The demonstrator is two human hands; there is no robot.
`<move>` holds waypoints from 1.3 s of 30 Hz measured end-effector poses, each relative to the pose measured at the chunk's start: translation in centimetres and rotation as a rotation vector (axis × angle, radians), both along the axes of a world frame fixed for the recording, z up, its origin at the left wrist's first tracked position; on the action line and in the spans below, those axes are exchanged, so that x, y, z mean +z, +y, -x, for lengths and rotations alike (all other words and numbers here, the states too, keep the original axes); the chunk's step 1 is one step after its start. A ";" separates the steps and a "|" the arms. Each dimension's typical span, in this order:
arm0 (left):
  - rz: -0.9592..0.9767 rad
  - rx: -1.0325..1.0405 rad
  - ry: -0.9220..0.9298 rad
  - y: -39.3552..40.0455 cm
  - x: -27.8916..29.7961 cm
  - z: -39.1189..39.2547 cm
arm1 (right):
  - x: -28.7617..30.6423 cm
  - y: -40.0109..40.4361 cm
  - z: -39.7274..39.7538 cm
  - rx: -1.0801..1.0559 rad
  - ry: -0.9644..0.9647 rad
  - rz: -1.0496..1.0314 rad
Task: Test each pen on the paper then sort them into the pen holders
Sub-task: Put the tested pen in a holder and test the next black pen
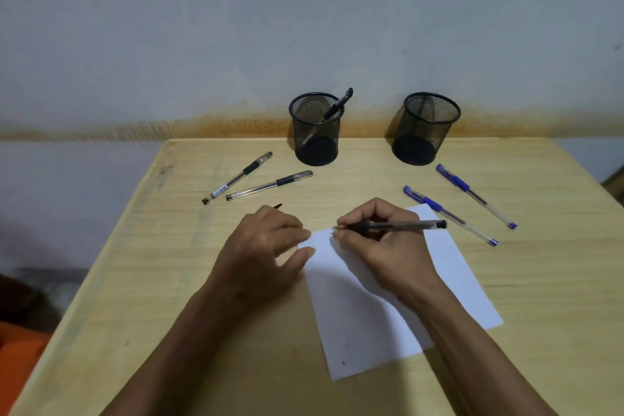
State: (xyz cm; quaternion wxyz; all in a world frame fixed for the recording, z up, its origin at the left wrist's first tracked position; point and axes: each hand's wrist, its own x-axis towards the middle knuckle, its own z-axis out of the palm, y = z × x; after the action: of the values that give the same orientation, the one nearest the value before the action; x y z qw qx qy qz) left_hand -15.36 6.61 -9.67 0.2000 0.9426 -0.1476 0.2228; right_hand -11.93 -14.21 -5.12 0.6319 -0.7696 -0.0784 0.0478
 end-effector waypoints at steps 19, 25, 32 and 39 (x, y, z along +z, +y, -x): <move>0.089 -0.030 0.077 0.4 0.0 -0.2 | -3.0 2.1 -1.9 0.017 -0.126 0.159; 0.113 -0.025 0.072 0.3 0.1 -0.1 | -3.2 2.3 -1.9 0.021 -0.131 0.158; 0.112 -0.023 0.085 0.3 0.0 -0.2 | -3.3 2.2 -2.1 0.021 -0.129 0.145; 0.119 -0.022 0.081 0.4 -0.1 -0.2 | -3.5 2.0 -2.0 0.007 -0.109 0.102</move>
State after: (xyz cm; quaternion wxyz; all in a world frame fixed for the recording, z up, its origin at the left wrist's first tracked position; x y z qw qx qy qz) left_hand -15.14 6.98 -9.74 0.2641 0.9356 -0.1363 0.1908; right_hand -9.93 -12.18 -8.59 0.5863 -0.8021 -0.1128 0.0120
